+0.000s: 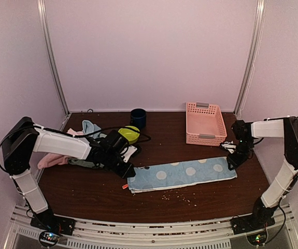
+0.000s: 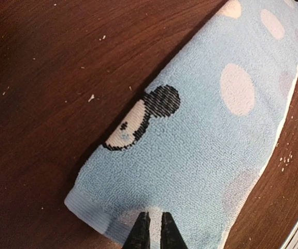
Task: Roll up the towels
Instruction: Pick up the towel from the center of the board.
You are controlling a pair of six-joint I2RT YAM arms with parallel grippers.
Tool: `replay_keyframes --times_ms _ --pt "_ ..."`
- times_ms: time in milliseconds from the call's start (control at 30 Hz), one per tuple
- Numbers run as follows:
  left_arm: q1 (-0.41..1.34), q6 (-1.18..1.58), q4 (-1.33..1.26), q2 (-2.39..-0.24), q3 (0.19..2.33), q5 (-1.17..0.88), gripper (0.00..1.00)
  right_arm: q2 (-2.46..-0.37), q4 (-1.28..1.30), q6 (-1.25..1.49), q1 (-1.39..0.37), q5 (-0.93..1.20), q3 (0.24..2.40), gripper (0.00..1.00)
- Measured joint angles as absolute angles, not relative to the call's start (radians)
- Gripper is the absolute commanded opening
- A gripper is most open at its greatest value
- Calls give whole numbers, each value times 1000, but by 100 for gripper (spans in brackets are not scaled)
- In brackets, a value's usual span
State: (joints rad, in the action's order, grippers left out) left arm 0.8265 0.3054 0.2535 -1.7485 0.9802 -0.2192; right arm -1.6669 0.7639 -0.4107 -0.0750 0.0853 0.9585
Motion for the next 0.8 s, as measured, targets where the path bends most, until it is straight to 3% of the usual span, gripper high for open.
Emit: replay_keyframes --times_ms 200,467,800 --pt "826 305 255 -1748 968 -216 10 -1700 778 -413 -33 142 987 23" --pt "826 306 254 -1745 955 -213 10 -1711 778 -418 7 181 999 0" --pt "826 306 254 -1744 946 -203 10 -1692 821 -418 21 196 1028 0"
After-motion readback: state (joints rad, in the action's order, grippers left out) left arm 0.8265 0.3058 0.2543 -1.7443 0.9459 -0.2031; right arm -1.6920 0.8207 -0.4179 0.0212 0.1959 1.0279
